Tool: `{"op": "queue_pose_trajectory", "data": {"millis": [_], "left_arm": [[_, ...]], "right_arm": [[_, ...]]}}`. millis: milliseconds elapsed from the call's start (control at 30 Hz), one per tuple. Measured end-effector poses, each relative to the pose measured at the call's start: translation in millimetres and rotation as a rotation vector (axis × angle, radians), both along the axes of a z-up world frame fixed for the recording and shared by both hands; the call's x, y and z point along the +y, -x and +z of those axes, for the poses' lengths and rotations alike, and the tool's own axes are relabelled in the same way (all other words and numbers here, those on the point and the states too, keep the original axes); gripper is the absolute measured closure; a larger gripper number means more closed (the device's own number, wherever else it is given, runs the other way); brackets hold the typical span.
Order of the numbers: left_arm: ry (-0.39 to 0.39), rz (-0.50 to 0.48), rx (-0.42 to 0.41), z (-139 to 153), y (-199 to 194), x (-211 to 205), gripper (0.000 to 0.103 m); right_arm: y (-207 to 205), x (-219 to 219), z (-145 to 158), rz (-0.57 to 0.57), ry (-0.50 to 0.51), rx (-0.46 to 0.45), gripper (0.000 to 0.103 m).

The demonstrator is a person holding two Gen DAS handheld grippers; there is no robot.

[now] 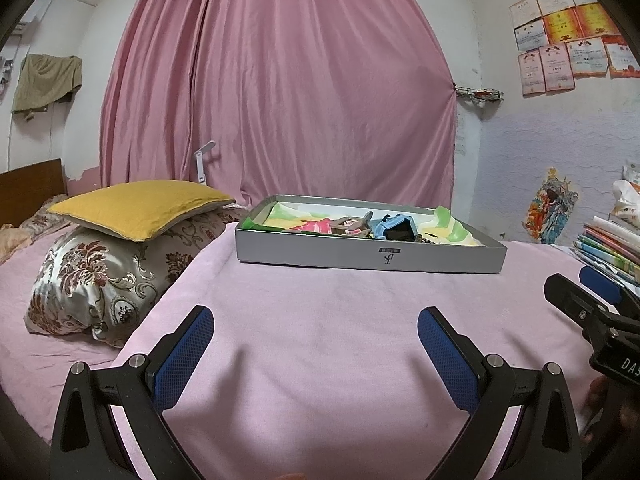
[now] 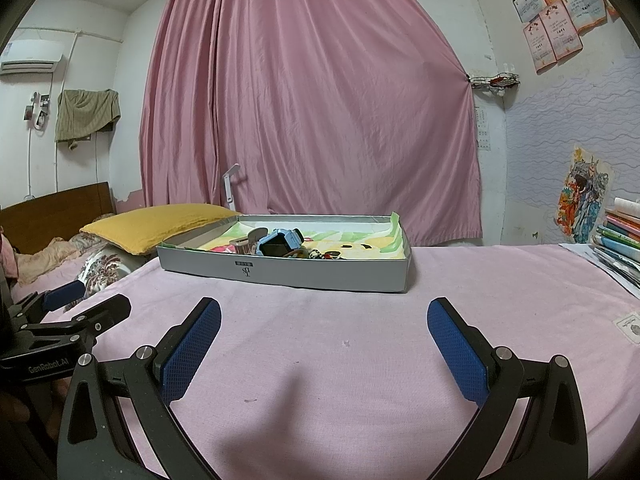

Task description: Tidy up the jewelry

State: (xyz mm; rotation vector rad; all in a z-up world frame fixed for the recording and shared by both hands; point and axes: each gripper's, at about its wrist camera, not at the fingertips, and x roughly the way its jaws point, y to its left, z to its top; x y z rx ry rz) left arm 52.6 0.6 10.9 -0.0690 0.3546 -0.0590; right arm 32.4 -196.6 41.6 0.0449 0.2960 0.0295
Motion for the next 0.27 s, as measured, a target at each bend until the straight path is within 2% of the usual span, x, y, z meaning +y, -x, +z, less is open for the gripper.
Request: {"op": "queue_pose_trajectory", "data": {"millis": [267], "left_arm": [[-0.023,0.011,-0.004,0.0,0.1,-3.5,0.001]], "right_arm": [[-3.5,2.6,-0.2,0.003,0.005,0.002,0.002]]}}
